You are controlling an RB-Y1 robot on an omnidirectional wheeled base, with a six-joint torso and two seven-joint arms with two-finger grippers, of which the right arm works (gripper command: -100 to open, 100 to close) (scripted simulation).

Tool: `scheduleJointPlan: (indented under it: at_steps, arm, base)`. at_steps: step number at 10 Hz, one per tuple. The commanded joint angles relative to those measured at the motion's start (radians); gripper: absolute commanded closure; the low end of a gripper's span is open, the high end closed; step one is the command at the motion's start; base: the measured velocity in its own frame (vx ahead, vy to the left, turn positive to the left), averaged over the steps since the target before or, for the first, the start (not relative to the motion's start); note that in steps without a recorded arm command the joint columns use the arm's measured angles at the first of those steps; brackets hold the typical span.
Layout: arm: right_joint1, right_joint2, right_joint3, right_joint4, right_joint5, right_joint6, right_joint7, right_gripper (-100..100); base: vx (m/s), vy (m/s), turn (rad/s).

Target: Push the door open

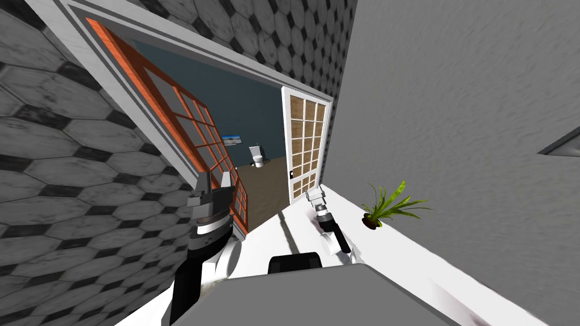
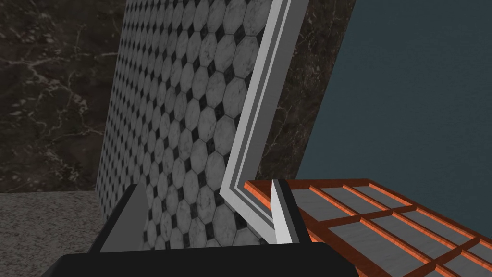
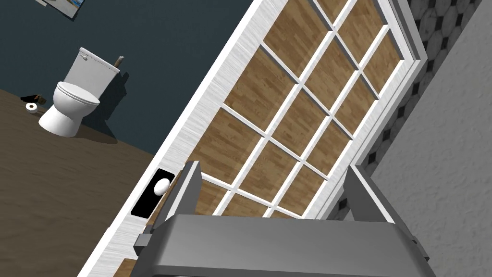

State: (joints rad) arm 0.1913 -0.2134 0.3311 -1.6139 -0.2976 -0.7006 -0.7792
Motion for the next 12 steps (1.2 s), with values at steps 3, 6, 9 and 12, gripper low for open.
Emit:
scheduleJointPlan:
  at_steps: [3,6,9,12]
  arm:
    - [-0.03,-0.022,0.037,0.089,-0.022,-0.025,-0.09,-100]
    - [-0.055,-0.038,0.067,0.162,-0.04,-0.045,-0.161,-100]
    - [-0.08,-0.054,0.098,0.234,-0.057,-0.066,-0.231,-100]
    - [-0.104,-0.07,0.128,0.305,-0.074,-0.085,-0.3,-100]
  base:
    - [0.097,0.0,0.051]
    - [0.103,0.003,0.053]
    - [0.102,-0.008,0.05]
    - [0.099,0.004,0.049]
